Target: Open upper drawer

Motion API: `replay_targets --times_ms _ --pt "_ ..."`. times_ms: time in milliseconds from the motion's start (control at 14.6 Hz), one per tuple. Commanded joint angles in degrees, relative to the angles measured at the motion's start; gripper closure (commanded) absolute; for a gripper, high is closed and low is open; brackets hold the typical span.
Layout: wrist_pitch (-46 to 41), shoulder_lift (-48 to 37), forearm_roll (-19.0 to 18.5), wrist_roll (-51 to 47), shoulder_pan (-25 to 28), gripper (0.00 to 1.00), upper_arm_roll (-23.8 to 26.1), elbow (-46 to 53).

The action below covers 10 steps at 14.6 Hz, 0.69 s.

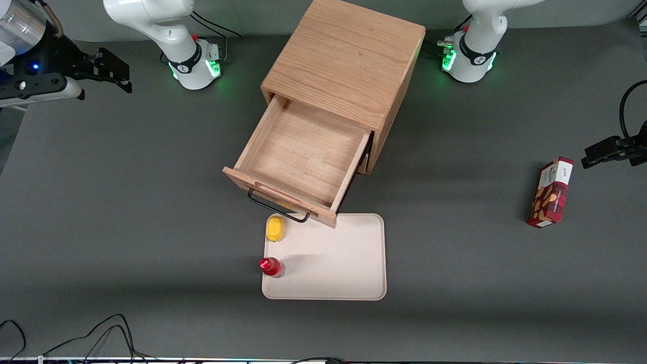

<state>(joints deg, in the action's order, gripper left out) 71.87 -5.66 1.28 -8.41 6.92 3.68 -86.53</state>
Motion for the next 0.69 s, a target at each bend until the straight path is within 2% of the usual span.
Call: replay_targets --times_ms 0,69,206,343,618 --pt "9.22 -10.66 -0.31 -3.01 -0.15 0.00 -2.62 -19.50" --pt "11.78 -12.34 -0.31 -3.10 -0.24 0.00 -2.71 -23.03" --pt "12.59 -13.06 -0.31 -3.01 -0.15 0.00 -3.85 -24.12" --pt "12.77 -12.02 -1.01 -2.31 0.11 0.00 -6.04 -23.60" --pt "12.16 -7.36 -2.07 -2.92 0.02 0.00 -6.67 -17.98"
